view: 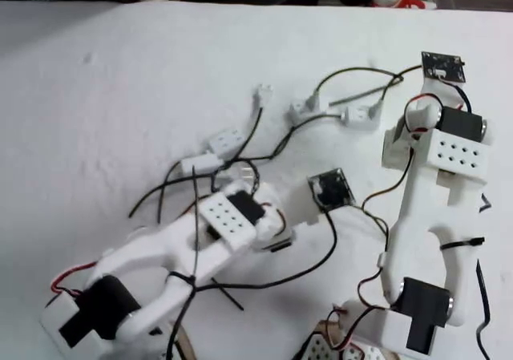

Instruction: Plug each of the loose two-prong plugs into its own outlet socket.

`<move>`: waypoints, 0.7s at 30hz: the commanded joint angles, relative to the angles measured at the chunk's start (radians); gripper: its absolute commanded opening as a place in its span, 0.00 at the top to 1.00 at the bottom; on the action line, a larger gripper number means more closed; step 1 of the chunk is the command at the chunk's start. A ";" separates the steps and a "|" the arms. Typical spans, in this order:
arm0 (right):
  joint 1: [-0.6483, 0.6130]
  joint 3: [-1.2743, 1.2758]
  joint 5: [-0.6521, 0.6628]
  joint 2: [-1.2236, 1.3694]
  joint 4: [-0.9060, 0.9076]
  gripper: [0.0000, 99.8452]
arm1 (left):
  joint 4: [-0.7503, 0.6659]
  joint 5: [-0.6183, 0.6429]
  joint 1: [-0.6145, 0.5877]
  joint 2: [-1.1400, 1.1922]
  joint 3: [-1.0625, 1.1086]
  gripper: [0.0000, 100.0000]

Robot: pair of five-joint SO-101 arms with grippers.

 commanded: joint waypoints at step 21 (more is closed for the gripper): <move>0.058 -0.043 0.005 -0.044 -0.002 0.98 | 0.361 0.068 -0.193 0.476 -0.609 0.90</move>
